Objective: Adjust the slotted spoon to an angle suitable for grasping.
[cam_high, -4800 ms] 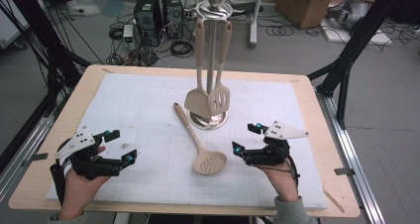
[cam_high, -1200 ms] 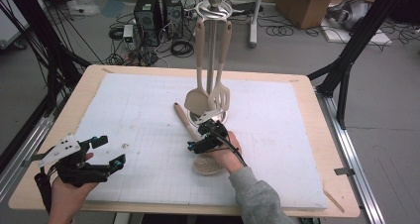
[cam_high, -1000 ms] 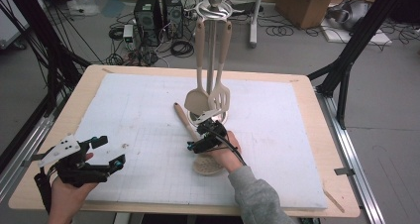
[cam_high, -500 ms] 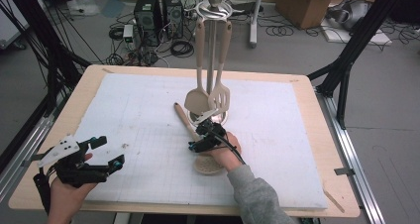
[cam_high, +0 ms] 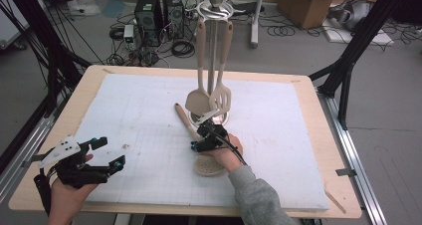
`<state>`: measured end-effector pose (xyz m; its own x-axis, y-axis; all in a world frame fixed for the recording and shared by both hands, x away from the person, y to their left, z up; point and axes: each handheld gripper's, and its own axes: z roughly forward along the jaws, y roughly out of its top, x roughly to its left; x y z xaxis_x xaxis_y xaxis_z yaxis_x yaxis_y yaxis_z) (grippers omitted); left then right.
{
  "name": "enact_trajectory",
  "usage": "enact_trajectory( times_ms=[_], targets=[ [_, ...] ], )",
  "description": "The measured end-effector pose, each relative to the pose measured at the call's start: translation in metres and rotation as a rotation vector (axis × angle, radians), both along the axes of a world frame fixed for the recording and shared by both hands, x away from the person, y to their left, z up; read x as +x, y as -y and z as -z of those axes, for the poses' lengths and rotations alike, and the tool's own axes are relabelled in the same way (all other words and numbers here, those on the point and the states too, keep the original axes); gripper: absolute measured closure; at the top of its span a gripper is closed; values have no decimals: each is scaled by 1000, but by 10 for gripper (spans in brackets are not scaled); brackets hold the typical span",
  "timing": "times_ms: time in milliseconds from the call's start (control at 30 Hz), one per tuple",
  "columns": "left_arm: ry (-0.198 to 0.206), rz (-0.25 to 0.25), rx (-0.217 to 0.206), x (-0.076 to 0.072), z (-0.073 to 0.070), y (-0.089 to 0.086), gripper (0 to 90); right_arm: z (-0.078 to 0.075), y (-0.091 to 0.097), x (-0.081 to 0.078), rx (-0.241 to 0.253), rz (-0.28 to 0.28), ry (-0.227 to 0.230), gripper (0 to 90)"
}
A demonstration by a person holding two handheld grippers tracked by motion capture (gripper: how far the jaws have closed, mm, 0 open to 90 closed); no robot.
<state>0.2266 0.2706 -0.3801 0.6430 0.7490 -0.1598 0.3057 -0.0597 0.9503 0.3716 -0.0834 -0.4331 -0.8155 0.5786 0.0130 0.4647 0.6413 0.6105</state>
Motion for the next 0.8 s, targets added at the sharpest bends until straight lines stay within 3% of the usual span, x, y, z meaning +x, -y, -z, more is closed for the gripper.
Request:
enact_trajectory(
  times_ms=[333, 800],
  targets=[
    [1, 0, 1, 0, 0, 0, 54, -2, -1, -3, -5, 0, -7, 593],
    [5, -2, 1, -1, -1, -1, 54, -2, -2, -4, 0, 9, -12, 629]
  ],
)
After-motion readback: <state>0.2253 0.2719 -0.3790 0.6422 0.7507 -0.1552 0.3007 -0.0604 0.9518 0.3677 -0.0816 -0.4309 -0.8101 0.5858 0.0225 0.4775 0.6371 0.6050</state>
